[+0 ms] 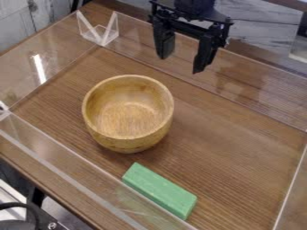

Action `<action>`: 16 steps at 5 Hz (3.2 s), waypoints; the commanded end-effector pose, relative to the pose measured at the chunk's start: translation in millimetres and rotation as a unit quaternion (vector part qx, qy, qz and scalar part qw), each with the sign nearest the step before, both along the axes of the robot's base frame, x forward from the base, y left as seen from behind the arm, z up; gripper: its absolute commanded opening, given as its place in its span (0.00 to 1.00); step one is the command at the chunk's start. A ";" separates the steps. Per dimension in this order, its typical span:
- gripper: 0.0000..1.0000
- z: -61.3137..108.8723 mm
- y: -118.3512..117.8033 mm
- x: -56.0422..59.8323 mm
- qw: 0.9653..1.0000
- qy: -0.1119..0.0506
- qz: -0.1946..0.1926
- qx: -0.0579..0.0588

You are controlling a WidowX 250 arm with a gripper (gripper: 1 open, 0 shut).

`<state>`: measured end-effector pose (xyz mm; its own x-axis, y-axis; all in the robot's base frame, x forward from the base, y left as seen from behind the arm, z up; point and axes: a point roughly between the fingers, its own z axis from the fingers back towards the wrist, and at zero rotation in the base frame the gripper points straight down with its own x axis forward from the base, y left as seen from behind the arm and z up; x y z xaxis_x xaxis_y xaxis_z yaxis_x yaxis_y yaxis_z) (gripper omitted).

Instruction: Put the green block in the brown bowl

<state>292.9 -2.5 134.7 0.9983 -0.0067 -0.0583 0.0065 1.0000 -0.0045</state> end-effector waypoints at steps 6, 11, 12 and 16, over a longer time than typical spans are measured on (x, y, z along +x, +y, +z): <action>1.00 -14.9 -43.5 -100.9 0.903 -0.037 0.427 -0.017; 1.00 -62.0 -44.0 -109.5 0.835 -0.042 0.547 -0.043; 1.00 -68.3 -41.6 -109.0 0.822 -0.039 0.566 -0.046; 1.00 -89.0 -39.2 -106.3 0.801 -0.034 0.596 -0.052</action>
